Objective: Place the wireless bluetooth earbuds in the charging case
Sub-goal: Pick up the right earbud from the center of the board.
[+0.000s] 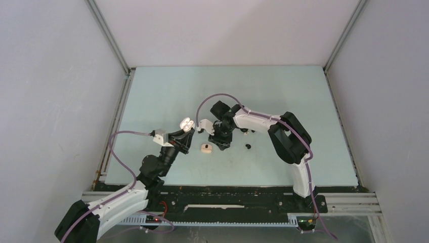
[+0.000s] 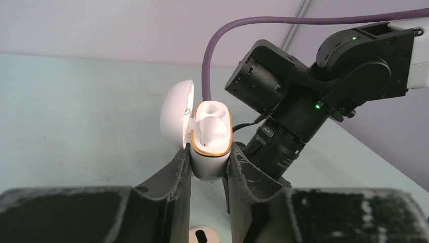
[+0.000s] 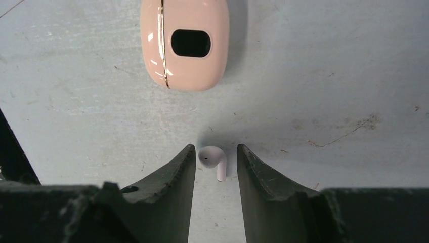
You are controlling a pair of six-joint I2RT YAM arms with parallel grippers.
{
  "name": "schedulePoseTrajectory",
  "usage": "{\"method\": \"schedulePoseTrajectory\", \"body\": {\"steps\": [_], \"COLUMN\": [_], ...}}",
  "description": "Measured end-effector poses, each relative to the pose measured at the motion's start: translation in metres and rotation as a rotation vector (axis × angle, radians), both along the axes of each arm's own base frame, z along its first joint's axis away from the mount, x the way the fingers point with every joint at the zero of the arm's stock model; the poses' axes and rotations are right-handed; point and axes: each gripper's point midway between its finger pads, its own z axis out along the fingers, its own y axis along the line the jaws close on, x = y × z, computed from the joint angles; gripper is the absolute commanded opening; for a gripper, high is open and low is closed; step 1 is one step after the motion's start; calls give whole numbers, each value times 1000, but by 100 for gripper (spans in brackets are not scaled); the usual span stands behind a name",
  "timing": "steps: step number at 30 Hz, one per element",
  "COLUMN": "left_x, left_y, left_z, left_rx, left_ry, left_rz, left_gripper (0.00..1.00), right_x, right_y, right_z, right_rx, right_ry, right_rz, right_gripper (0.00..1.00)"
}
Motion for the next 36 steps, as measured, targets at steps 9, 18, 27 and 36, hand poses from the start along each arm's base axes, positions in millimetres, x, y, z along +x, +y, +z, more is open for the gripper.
{"method": "schedulePoseTrajectory", "body": {"steps": [9, 18, 27, 36], "left_x": [0, 0, 0, -1], "left_y": [0, 0, 0, 1], "left_z": [0, 0, 1, 4], "left_rx": [0, -1, -3, -8], "left_ry": [-1, -1, -4, -10], "left_rz": [0, 0, 0, 0], "left_gripper": [0, 0, 0, 0], "right_x": [2, 3, 2, 11], "right_y": [0, 0, 0, -4], "right_z": [-2, -2, -3, -4], "right_rx": [-35, -54, -76, -101], "right_ry": [-43, -64, -90, -139], "right_rz": [5, 11, 24, 26], "right_gripper": [41, 43, 41, 45]}}
